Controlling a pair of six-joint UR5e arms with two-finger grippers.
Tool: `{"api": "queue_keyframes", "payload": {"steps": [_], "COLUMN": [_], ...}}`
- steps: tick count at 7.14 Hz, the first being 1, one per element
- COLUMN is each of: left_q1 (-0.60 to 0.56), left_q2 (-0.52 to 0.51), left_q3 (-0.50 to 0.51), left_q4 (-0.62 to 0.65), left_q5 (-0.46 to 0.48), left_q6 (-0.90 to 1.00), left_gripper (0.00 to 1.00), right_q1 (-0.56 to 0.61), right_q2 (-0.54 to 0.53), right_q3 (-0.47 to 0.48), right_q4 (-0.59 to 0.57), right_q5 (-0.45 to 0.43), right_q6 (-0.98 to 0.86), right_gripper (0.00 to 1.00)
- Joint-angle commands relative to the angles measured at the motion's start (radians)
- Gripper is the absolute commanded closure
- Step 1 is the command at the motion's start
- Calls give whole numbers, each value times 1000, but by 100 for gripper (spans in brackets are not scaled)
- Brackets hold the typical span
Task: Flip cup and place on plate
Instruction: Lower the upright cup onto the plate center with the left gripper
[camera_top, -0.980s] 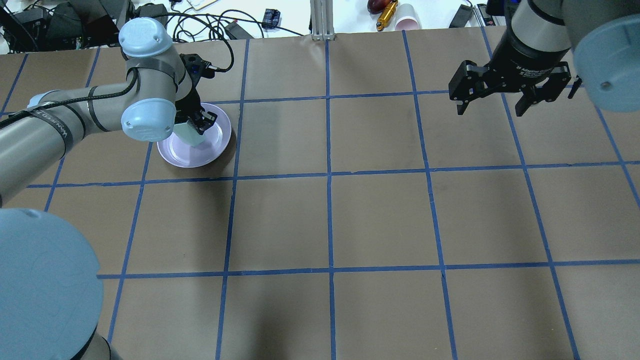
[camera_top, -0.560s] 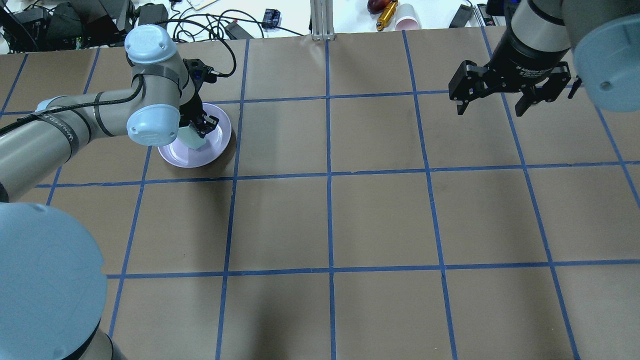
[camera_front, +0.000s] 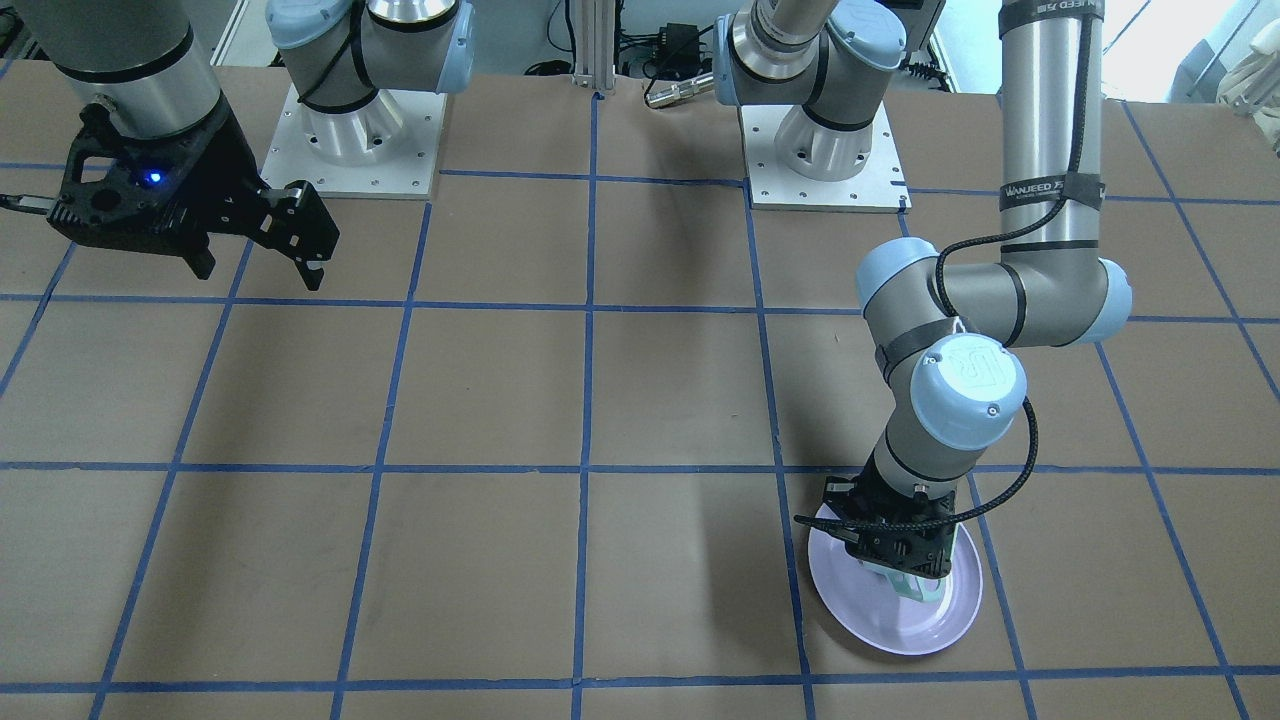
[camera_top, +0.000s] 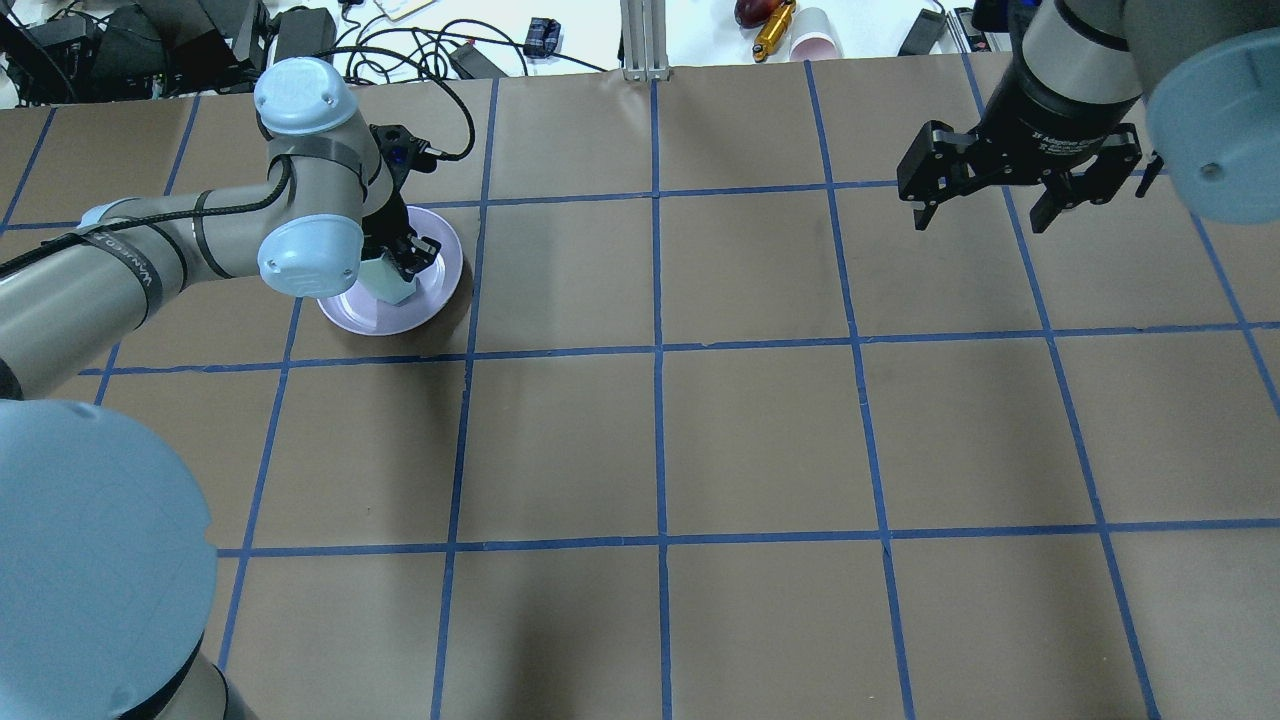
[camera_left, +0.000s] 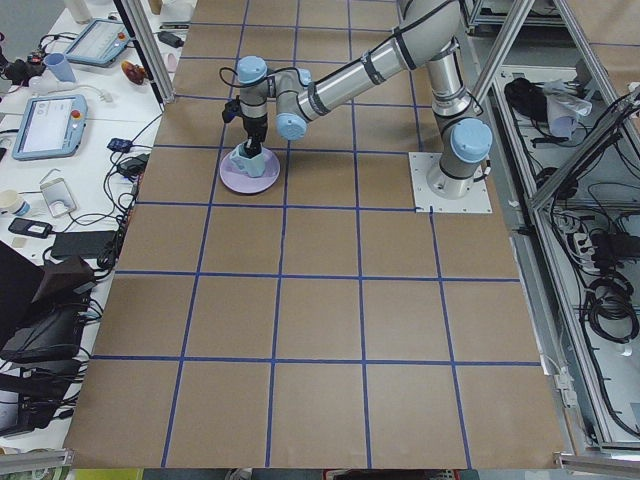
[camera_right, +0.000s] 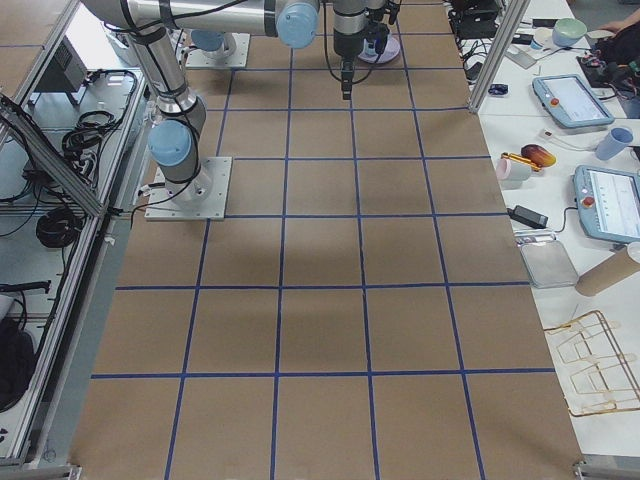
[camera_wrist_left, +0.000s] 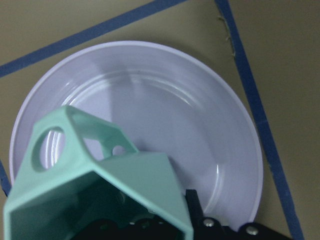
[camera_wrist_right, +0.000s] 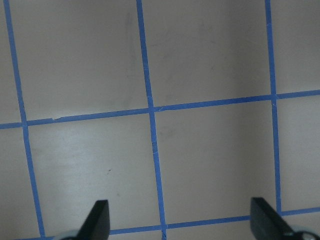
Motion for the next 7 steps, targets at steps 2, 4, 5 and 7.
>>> {"api": "queue_keyframes", "payload": {"steps": [2, 4, 5, 7], "left_q1": [1, 1, 0, -14], "left_q2": [-2, 0, 12, 62], "left_q3": [-3, -1, 0, 2], "left_q4": [-7, -12, -12, -38], "left_q5": [-2, 3, 3, -57], "left_q6": [2, -2, -5, -41], "left_gripper": [18, 0, 0, 0], "right_q1": [0, 0, 0, 0], "right_q2": [-1, 0, 0, 0], "right_q3": [0, 0, 0, 0], "right_q4": [0, 0, 0, 0], "right_q5": [1, 0, 1, 0], "right_q6": [0, 0, 0, 0], "right_gripper": [0, 0, 0, 0]}}
